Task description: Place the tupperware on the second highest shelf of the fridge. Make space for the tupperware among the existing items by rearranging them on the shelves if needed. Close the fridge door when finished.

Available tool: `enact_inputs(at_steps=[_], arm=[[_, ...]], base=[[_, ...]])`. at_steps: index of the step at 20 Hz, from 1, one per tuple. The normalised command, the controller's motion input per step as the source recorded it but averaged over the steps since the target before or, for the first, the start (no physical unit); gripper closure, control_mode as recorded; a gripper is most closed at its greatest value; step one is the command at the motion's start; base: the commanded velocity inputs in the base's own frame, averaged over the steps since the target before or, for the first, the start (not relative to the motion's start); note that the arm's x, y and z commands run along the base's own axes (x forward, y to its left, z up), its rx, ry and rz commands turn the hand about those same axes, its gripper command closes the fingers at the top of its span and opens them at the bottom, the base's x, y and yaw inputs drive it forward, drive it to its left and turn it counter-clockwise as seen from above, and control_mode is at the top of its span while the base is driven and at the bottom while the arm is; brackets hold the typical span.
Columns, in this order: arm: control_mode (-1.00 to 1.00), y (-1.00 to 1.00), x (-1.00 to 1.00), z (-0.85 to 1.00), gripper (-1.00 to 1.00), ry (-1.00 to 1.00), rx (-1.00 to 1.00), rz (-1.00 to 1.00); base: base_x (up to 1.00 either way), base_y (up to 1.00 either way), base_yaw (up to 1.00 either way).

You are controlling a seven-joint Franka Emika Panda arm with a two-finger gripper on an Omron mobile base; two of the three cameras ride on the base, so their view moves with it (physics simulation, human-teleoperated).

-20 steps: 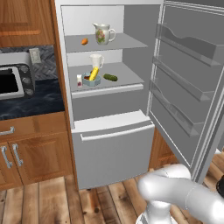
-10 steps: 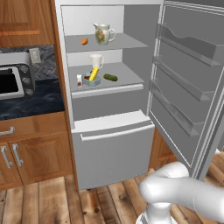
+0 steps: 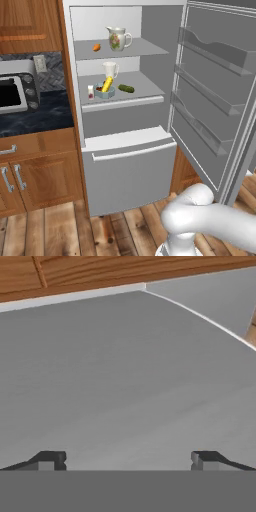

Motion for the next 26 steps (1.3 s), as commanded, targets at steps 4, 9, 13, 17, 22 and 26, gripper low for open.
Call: enact_inputs(at_steps=[4, 9, 13, 17, 22, 26], arm=[[-1.0, 0.0, 0.55, -0.09, -1.0, 0.06, 0.16, 0.01], [-1.0, 0.0, 0.55, -0.03, -1.0, 0.05, 0.17, 0.06], [-1.0, 0.0, 0.37, -0.01, -1.0, 0.03, 0.17, 0.12], [-1.0, 0.02, 0.03, -0.11, -1.0, 0.0, 0.12, 0.23], [-1.0, 0.11, 0.0, -0.09, -1.0, 0.0, 0.1, 0.26], [-1.0, 0.2, 0.0, -0.05, -1.0, 0.0, 0.1, 0.26]], base=[[0.0, 0.0, 0.0], [0.0, 0.0, 0.0], [0.0, 0.0, 0.0], [0.0, 0.0, 0.0], [0.0, 0.0, 0.0], [0.0, 0.0, 0.0]])
